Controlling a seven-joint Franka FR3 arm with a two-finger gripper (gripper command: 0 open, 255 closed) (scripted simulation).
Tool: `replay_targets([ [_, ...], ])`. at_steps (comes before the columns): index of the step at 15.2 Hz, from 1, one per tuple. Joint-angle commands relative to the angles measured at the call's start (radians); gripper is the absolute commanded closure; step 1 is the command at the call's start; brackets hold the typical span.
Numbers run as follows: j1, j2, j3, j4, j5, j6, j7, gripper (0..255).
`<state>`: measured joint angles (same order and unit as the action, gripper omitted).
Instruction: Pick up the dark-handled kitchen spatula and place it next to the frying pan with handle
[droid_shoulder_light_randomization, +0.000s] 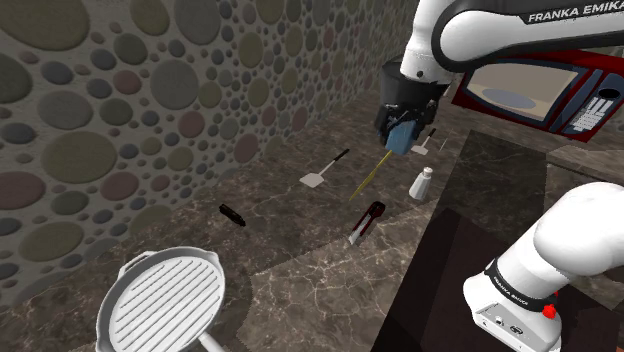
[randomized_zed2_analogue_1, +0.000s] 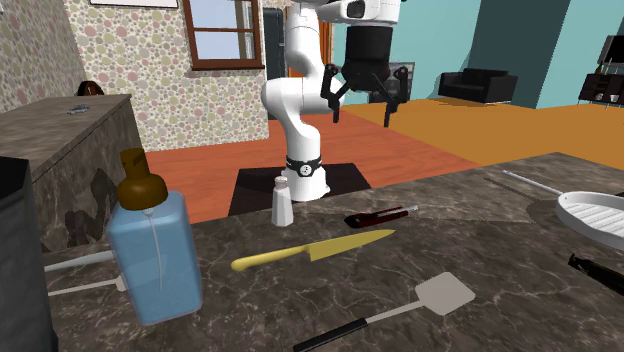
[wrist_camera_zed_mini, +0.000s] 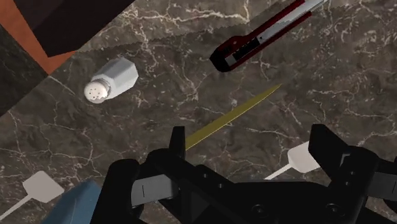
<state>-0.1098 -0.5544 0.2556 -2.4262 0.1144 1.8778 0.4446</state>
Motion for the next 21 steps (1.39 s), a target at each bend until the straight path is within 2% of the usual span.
replay_targets([
  [1, -0.023, 0.071, 0.041, 0.019, 0.004, 0.059, 0.106, 0],
  [6, -0.085, 0.262, 0.129, 0.081, -0.030, 0.194, 0.364, 0],
  [12, -0.141, 0.512, 0.185, 0.201, -0.150, 0.313, 0.694, 0],
  [16, -0.145, 0.678, 0.174, 0.303, -0.249, 0.359, 0.909, 0],
  [21, -0.118, 0.867, 0.114, 0.447, -0.344, 0.388, 1.140, 0],
])
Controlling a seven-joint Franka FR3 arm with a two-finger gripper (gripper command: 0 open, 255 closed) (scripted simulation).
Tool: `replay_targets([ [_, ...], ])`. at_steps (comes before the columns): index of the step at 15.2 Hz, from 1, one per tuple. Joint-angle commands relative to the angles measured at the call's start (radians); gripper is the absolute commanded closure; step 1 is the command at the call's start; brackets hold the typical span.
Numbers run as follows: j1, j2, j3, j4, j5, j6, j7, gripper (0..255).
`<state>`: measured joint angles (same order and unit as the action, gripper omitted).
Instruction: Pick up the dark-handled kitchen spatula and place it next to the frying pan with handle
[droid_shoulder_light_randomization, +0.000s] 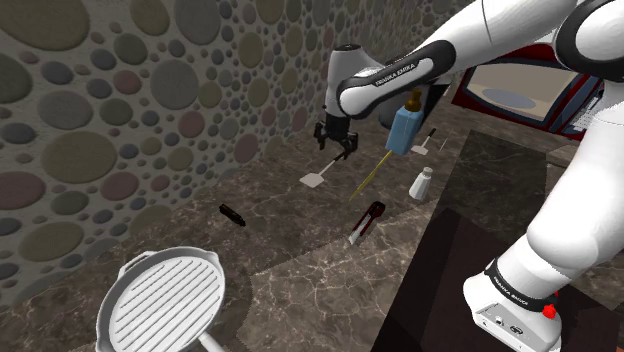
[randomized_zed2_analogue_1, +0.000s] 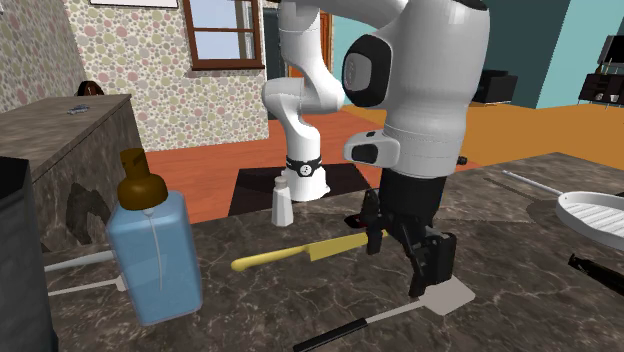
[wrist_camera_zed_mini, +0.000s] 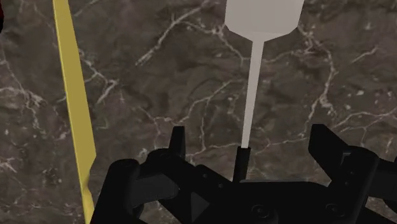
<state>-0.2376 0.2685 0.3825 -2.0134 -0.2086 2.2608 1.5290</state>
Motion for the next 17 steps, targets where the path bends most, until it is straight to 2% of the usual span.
replay_targets([
  [1, 0.015, 0.066, -0.023, 0.053, -0.029, 0.008, 0.080, 0],
  [9, 0.026, 0.131, -0.044, 0.035, -0.067, 0.086, 0.105, 0],
  [16, 0.026, 0.131, -0.044, 0.035, -0.067, 0.086, 0.104, 0],
  [17, 0.026, 0.131, -0.044, 0.035, -0.067, 0.086, 0.104, 255],
])
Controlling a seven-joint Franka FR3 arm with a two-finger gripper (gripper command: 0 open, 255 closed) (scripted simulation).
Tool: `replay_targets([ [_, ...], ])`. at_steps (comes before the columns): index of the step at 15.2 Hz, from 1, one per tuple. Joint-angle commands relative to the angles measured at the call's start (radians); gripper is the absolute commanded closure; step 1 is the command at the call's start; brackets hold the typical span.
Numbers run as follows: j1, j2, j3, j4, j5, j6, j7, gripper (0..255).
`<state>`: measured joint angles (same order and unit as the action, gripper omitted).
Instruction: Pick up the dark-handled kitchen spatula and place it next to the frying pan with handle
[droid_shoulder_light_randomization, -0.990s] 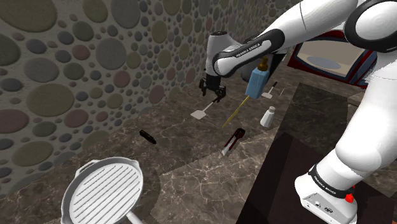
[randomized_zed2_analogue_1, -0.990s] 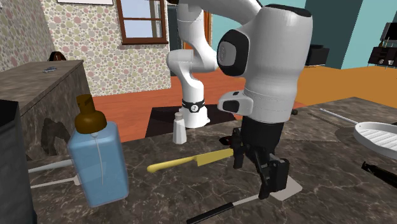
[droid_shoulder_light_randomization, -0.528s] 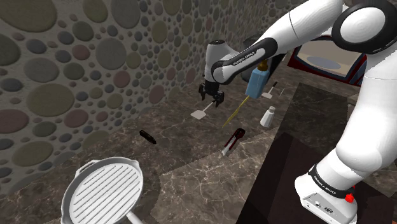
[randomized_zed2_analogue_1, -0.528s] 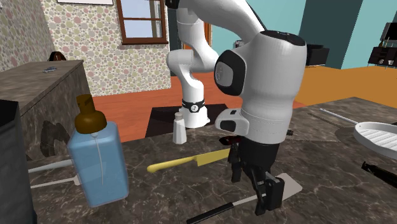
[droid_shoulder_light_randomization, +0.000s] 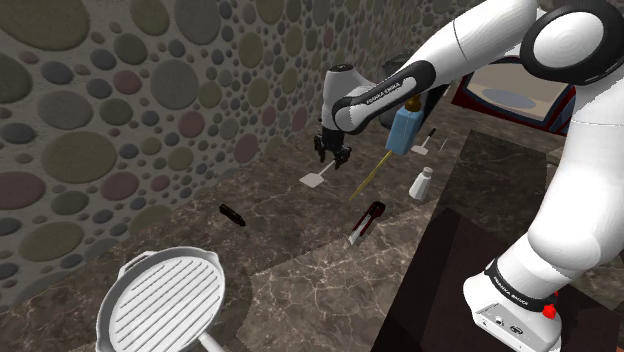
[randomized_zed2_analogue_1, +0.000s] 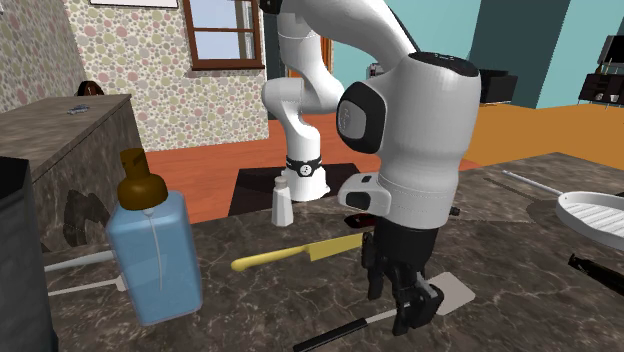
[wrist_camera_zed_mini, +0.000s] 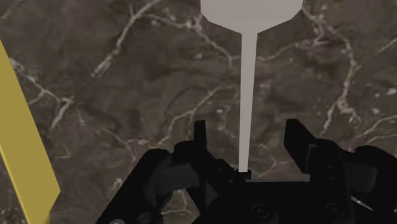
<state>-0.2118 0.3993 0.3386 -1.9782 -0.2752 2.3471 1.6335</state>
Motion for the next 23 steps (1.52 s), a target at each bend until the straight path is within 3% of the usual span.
replay_targets([
  [1, 0.000, 0.000, 0.000, 0.000, 0.000, 0.000, 0.000, 255],
  [9, 0.000, 0.000, 0.000, 0.000, 0.000, 0.000, 0.000, 255],
  [23, -0.021, -0.113, 0.030, 0.046, 0.067, -0.149, -0.051, 255],
])
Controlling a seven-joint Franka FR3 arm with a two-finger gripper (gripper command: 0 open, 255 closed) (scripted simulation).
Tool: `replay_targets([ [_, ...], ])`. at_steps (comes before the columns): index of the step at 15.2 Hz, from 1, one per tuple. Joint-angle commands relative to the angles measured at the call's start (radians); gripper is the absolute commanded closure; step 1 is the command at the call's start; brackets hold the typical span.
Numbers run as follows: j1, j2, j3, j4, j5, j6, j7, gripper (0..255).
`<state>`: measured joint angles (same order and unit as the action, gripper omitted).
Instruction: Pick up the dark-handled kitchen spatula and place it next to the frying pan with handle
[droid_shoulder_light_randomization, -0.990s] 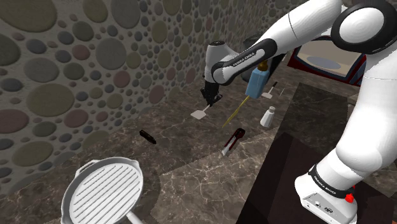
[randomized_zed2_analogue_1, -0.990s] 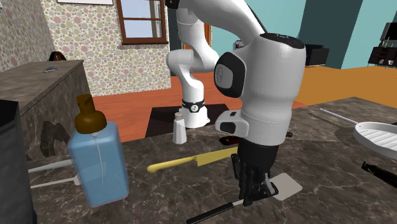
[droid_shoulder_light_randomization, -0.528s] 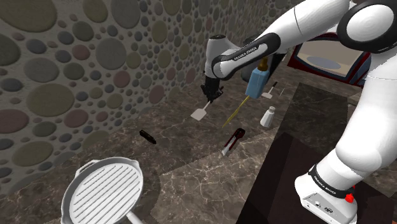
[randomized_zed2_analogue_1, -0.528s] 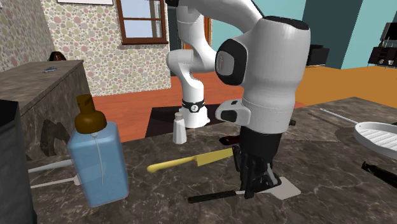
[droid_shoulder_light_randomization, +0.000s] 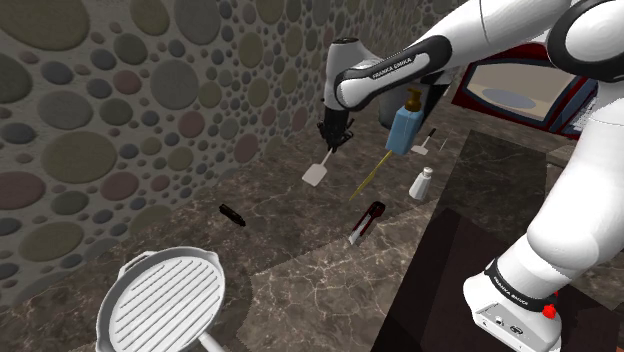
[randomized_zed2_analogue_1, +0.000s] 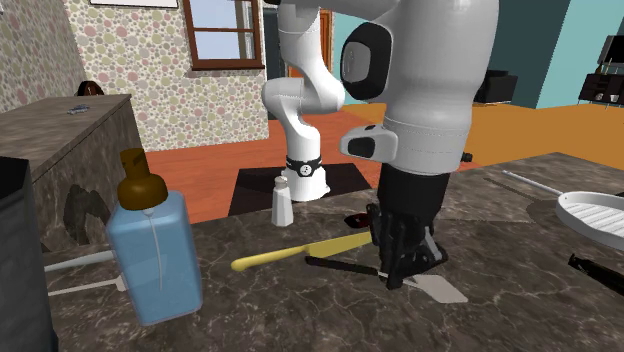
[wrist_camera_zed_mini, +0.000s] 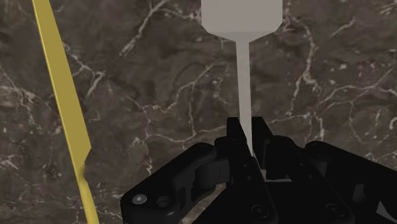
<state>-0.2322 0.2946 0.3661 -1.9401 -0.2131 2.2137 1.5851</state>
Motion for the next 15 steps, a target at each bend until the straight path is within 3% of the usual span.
replay_targets([
  [1, -0.001, -0.015, 0.004, 0.013, 0.009, -0.027, -0.006, 255],
  [6, -0.005, -0.046, 0.010, 0.041, 0.028, -0.083, -0.021, 255],
  [15, 0.060, -0.255, 0.090, -0.222, 0.110, -0.022, 0.096, 255],
])
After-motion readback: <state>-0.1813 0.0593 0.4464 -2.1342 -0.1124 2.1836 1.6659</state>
